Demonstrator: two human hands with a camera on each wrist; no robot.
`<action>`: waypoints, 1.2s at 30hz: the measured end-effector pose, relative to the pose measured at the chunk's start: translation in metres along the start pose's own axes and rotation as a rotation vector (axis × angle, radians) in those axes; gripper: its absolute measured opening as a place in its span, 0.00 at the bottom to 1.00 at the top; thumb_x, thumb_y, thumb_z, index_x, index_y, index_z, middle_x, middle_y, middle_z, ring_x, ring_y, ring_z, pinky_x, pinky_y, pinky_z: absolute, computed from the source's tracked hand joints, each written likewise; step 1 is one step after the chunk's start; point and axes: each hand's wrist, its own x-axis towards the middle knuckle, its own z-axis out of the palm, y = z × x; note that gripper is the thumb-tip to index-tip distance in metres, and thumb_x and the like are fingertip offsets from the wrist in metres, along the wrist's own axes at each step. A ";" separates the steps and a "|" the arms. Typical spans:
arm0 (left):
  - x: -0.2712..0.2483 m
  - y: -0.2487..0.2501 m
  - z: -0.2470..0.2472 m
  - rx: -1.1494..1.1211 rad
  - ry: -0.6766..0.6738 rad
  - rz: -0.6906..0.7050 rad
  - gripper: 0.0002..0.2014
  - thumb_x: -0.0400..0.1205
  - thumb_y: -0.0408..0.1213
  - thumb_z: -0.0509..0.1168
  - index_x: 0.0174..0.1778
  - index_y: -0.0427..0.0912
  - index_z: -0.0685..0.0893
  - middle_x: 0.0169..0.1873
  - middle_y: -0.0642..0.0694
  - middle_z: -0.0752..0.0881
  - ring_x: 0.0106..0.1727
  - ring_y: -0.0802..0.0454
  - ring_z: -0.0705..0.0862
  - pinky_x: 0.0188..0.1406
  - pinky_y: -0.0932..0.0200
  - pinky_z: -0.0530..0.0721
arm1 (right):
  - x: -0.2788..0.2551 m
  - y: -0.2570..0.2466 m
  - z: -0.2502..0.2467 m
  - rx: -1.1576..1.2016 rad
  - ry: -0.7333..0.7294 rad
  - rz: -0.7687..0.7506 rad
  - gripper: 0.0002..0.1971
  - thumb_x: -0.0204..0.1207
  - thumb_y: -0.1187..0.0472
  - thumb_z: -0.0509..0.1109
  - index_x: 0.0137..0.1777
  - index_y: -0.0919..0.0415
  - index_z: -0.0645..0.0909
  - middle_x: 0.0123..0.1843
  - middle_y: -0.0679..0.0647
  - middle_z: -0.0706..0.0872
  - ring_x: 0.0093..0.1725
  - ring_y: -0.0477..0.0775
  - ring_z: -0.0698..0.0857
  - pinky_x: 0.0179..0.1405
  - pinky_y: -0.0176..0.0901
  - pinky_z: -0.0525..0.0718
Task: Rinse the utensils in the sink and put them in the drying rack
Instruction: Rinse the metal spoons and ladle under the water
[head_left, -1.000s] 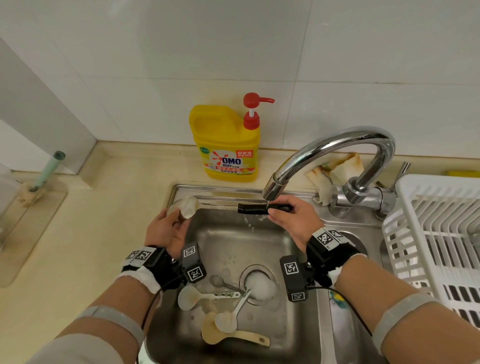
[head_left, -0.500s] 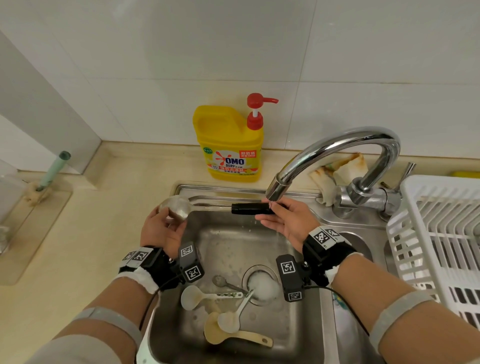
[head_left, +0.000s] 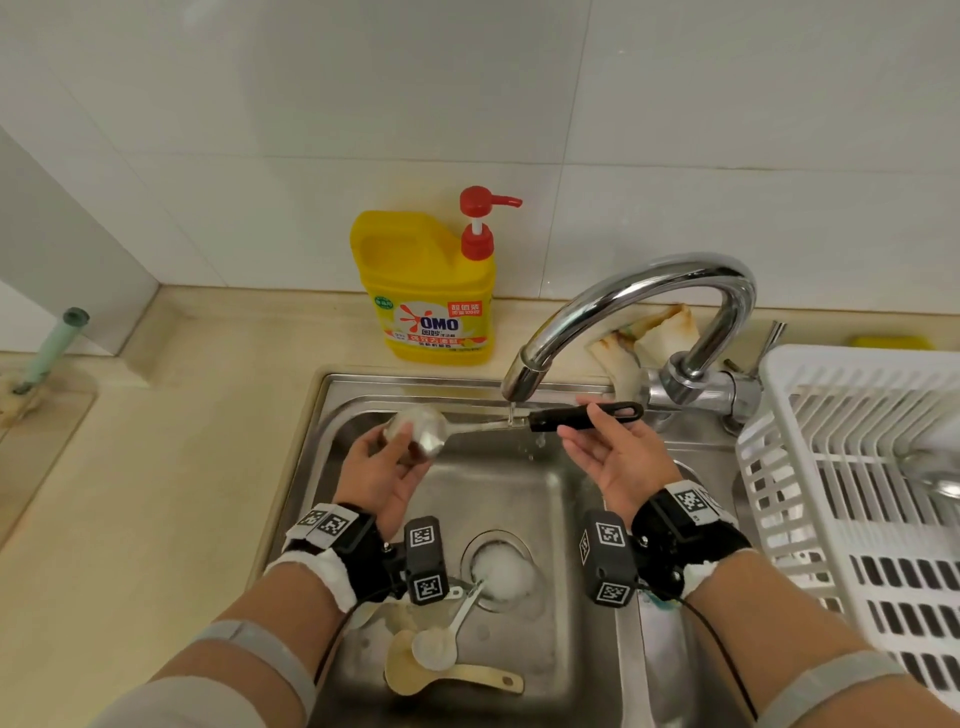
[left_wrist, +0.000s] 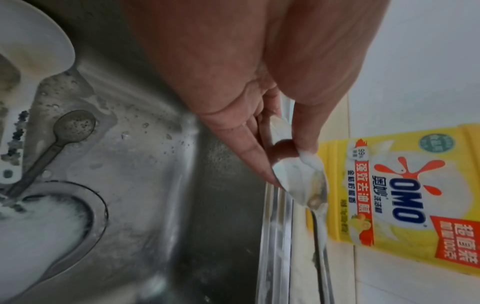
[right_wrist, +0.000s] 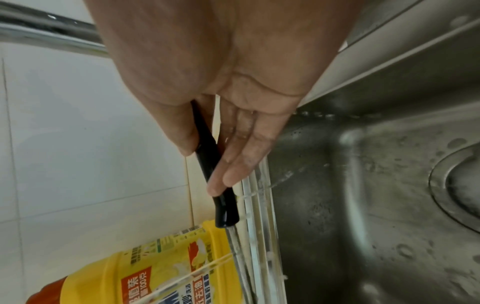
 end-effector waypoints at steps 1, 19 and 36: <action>0.000 -0.002 0.001 0.000 -0.002 -0.009 0.25 0.82 0.35 0.70 0.75 0.39 0.75 0.67 0.30 0.83 0.60 0.39 0.88 0.44 0.54 0.90 | -0.001 -0.001 -0.002 -0.011 0.005 -0.007 0.12 0.84 0.65 0.67 0.64 0.65 0.84 0.55 0.65 0.92 0.49 0.59 0.93 0.47 0.45 0.92; 0.002 -0.025 0.019 0.115 -0.048 -0.081 0.15 0.87 0.33 0.65 0.68 0.31 0.81 0.60 0.30 0.87 0.57 0.41 0.88 0.44 0.55 0.91 | -0.015 -0.013 -0.024 -0.094 0.097 -0.095 0.07 0.83 0.63 0.70 0.57 0.63 0.86 0.51 0.63 0.92 0.43 0.58 0.91 0.46 0.47 0.92; 0.002 -0.042 0.055 0.311 -0.253 -0.196 0.23 0.78 0.36 0.76 0.68 0.35 0.82 0.59 0.35 0.90 0.53 0.49 0.90 0.45 0.61 0.89 | -0.037 -0.027 -0.043 -0.056 0.217 -0.274 0.07 0.84 0.62 0.68 0.54 0.65 0.85 0.41 0.58 0.93 0.33 0.51 0.90 0.42 0.44 0.92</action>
